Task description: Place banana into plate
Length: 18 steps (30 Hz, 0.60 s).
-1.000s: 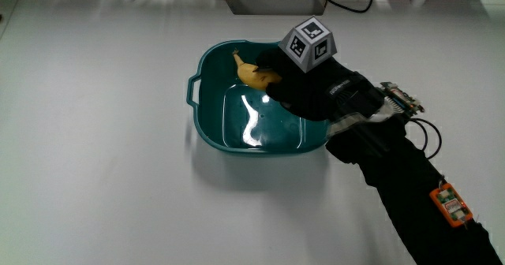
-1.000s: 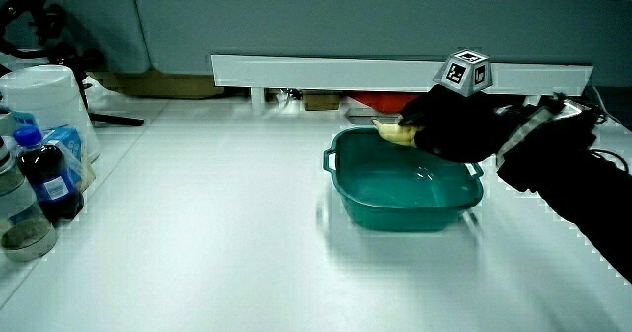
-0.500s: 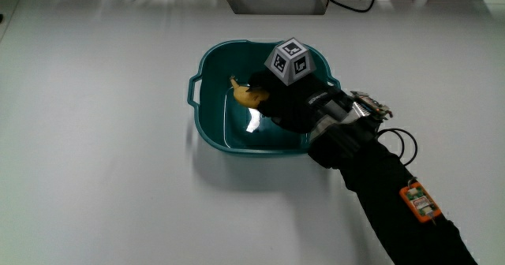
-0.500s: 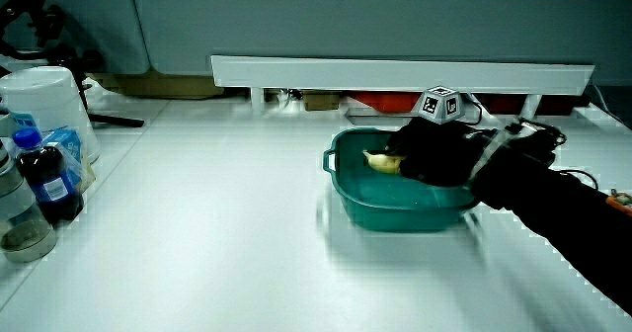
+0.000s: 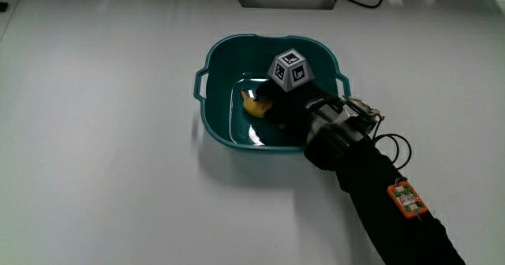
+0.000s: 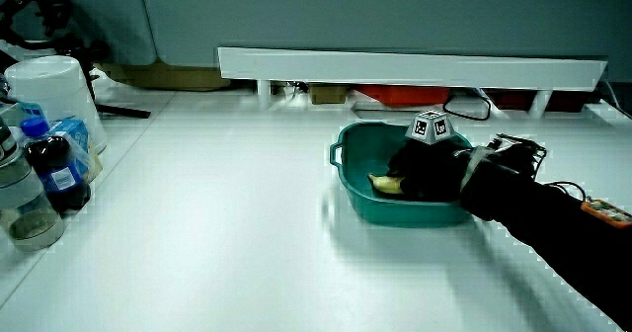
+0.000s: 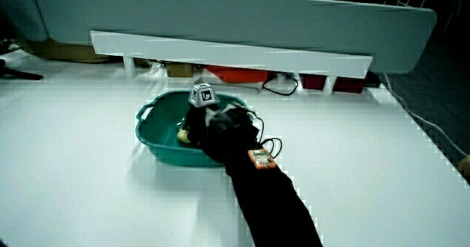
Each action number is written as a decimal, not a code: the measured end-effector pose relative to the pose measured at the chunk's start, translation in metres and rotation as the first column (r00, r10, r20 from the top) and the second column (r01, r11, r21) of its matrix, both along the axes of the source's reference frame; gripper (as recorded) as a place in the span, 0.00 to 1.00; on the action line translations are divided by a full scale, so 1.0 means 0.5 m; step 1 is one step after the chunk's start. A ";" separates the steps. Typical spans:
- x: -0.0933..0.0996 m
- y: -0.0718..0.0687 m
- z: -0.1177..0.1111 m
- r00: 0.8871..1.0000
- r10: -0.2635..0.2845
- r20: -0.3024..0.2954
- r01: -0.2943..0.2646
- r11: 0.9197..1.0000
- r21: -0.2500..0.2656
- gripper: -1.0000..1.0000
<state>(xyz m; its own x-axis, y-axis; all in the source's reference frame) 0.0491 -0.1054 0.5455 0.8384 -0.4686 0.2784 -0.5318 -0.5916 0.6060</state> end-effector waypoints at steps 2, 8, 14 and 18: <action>0.002 -0.001 0.000 1.000 0.006 0.003 -0.006 1.000 0.003 0.50; 0.001 0.000 0.008 1.000 0.010 0.017 -0.010 1.000 -0.011 0.45; 0.003 -0.001 0.017 0.999 0.045 -0.002 -0.045 0.997 -0.065 0.32; -0.005 0.005 0.015 1.000 0.022 -0.019 -0.023 0.997 -0.078 0.23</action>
<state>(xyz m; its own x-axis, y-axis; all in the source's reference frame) 0.0468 -0.1028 0.5532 0.8538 -0.4271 0.2977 -0.5073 -0.5538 0.6603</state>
